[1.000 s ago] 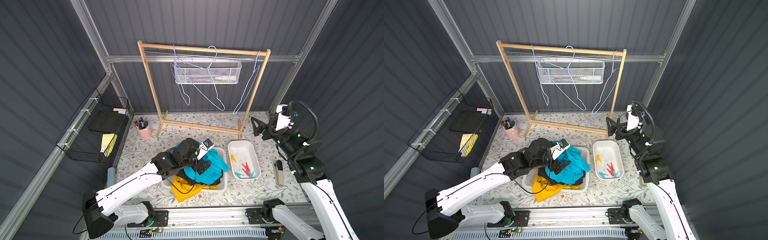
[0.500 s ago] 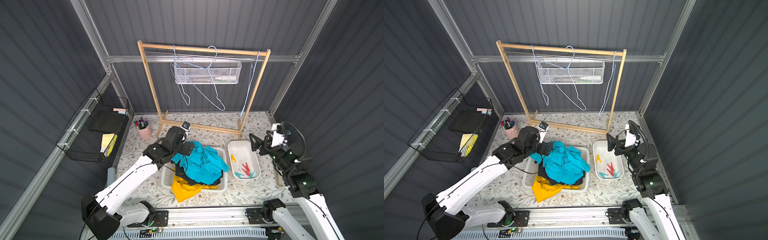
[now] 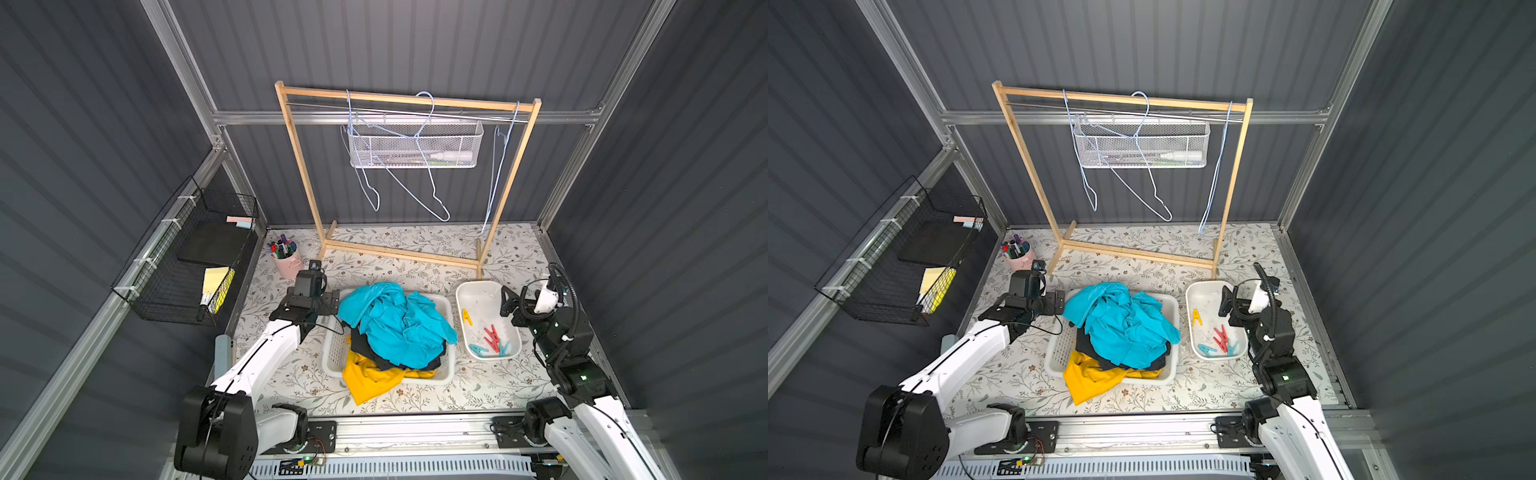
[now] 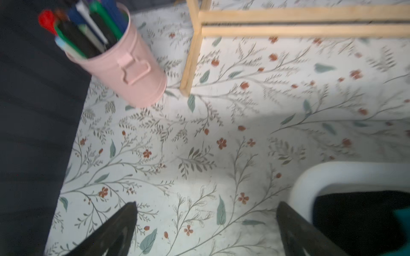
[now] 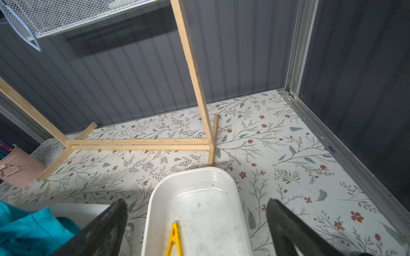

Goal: Remove the clothespins securing t-shirts to the hanger
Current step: Reset both arms

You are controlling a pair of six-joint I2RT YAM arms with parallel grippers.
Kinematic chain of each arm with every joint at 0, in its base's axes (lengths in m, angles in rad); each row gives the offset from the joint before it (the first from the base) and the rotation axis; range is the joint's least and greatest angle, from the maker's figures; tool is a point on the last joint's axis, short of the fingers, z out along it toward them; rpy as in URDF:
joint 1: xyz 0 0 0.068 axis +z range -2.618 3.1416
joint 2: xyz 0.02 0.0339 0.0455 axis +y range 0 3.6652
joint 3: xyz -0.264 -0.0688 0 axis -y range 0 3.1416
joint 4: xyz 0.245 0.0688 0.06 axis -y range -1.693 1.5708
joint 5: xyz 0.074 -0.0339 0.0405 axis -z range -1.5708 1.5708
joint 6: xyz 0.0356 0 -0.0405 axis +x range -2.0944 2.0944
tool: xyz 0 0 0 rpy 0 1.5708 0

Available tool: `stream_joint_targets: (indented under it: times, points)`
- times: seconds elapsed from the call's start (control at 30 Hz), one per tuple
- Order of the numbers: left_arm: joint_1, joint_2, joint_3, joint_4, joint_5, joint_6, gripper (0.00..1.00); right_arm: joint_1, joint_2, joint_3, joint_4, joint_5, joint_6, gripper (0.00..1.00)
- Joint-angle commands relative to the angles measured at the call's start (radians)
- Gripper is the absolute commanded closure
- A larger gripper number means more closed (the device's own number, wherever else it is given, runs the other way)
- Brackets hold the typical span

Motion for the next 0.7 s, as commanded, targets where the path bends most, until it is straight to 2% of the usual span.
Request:
stream_joint_targets:
  times: [0.0, 0.23, 0.43, 0.6, 0.67]
  points:
    - [0.036, 0.029, -0.087, 0.187, -0.023, -0.013, 0.00, -0.002, -0.008, -0.026, 0.060, 0.070, 0.002, 0.01]
    - [0.059, 0.168, -0.181, 0.431, -0.088, -0.038, 0.00, -0.002, -0.032, -0.130, 0.169, 0.139, -0.026, 0.01]
    - [0.065, 0.242, -0.314, 0.713, -0.116, 0.004, 0.00, -0.002, -0.009, -0.201, 0.283, 0.184, -0.038, 0.01]
    - [0.073, 0.304, -0.351, 0.826, -0.085, 0.044, 0.00, -0.003, 0.055, -0.237, 0.368, 0.247, -0.020, 0.01]
    - [0.073, 0.301, -0.345, 0.805, -0.066, 0.044, 0.00, -0.003, 0.089, -0.253, 0.412, 0.285, -0.007, 0.01]
